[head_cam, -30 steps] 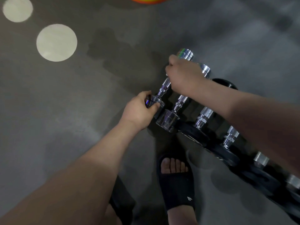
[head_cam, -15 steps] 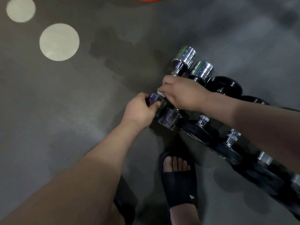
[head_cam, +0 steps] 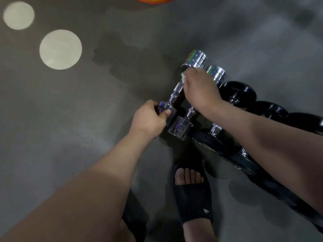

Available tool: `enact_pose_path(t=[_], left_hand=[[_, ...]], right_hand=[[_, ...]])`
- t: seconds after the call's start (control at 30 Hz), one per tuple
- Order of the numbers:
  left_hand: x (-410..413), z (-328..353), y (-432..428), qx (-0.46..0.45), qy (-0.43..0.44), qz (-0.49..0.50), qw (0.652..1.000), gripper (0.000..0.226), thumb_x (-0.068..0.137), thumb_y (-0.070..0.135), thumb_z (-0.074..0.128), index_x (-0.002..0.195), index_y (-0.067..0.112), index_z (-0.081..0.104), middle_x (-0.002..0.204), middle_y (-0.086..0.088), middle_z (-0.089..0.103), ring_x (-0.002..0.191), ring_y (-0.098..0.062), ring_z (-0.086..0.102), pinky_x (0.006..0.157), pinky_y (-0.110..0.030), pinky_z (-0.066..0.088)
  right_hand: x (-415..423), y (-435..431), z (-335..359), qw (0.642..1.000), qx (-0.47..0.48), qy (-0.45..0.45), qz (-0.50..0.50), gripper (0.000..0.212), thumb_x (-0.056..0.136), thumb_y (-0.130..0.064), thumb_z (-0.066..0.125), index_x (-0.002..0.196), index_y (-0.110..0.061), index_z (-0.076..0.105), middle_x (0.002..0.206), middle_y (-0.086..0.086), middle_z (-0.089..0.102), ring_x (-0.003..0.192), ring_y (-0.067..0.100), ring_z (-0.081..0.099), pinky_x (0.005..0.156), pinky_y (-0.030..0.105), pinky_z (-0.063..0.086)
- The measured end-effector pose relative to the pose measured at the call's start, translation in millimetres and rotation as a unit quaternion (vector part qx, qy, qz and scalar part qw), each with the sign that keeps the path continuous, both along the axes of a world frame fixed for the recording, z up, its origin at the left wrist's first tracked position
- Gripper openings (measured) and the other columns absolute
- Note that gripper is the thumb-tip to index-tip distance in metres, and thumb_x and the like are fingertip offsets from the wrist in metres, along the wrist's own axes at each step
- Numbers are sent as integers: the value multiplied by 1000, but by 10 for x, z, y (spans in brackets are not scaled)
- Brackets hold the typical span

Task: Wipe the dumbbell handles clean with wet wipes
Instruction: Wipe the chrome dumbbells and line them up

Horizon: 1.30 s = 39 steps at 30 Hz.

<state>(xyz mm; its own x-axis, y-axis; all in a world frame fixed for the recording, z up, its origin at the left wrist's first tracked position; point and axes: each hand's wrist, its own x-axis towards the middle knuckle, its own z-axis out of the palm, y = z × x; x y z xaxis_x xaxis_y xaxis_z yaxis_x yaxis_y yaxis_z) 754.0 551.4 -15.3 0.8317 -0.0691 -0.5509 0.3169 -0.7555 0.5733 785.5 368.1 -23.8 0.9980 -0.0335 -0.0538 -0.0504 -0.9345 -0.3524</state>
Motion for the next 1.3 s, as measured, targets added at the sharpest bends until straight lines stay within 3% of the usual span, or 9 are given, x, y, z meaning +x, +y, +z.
enact_pose_path(t=[0.17, 0.33, 0.43, 0.6, 0.73, 0.9, 1.1, 1.23, 1.3], left_hand=[[27, -29, 6, 6, 1, -3, 1000, 33, 88, 42, 72, 109, 17, 63, 94, 1, 66, 90, -24, 61, 72, -27, 40], [20, -38, -5, 4, -2, -2, 1000, 35, 88, 42, 72, 112, 18, 62, 96, 1, 66, 91, -23, 61, 73, -25, 40], [30, -34, -8, 10, 2, -10, 1000, 35, 89, 43, 71, 110, 17, 62, 95, 1, 66, 90, -23, 61, 73, -26, 40], [50, -39, -1, 14, 1, -5, 1000, 33, 89, 42, 71, 110, 17, 61, 94, 1, 66, 90, -23, 60, 73, -26, 40], [38, -50, -18, 15, 4, -9, 1000, 33, 89, 41, 72, 111, 18, 62, 96, 1, 67, 91, -23, 61, 74, -26, 40], [50, -50, -23, 16, 2, -6, 1000, 35, 89, 40, 72, 112, 17, 61, 97, 0, 66, 92, -24, 60, 75, -26, 40], [38, -50, -29, 17, 3, -5, 1000, 33, 89, 40, 72, 112, 17, 61, 97, 2, 66, 93, -23, 60, 75, -26, 39], [46, -35, -42, 24, 1, -14, 1000, 34, 90, 39, 71, 113, 16, 61, 97, 0, 65, 93, -24, 59, 75, -27, 39], [64, -36, -39, 24, 0, -10, 1000, 36, 90, 40, 71, 114, 16, 60, 98, 0, 65, 93, -24, 59, 75, -27, 39]], right_hand=[[-278, 106, -31, 996, 37, 13, 85, 19, 99, -15, 51, 102, -1, 63, 90, 23, 58, 73, 39, 57, 64, 44, 49], [8, 32, -42, 996, 64, 2, -65, 16, 100, -15, 45, 101, -5, 56, 97, 15, 65, 87, 34, 60, 70, 40, 47], [-139, 88, -71, 997, 55, 18, -52, 10, 98, -14, 46, 97, -7, 53, 89, 15, 61, 78, 33, 55, 62, 36, 35], [-34, 54, 2, 995, 37, 42, -78, 12, 99, -14, 43, 103, -9, 53, 85, 11, 64, 76, 35, 57, 64, 40, 46], [-77, 109, 7, 990, -23, 72, -118, 14, 95, -10, 46, 108, -12, 50, 70, 6, 51, 68, 34, 51, 58, 35, 35], [-398, 207, 29, 995, 42, 86, -16, 16, 99, -27, 47, 105, -15, 55, 84, 13, 69, 78, 38, 64, 66, 42, 52], [-57, 35, 8, 981, 46, 80, -169, 11, 97, -22, 48, 100, -15, 56, 90, 10, 70, 86, 37, 64, 70, 39, 52], [-286, 186, 62, 980, 105, 126, -117, 8, 92, -20, 51, 95, -14, 56, 86, 10, 69, 81, 34, 64, 72, 41, 55], [-231, 158, 47, 966, 148, 142, -157, 5, 89, -16, 52, 88, -18, 57, 85, 5, 69, 78, 29, 66, 72, 40, 57]])
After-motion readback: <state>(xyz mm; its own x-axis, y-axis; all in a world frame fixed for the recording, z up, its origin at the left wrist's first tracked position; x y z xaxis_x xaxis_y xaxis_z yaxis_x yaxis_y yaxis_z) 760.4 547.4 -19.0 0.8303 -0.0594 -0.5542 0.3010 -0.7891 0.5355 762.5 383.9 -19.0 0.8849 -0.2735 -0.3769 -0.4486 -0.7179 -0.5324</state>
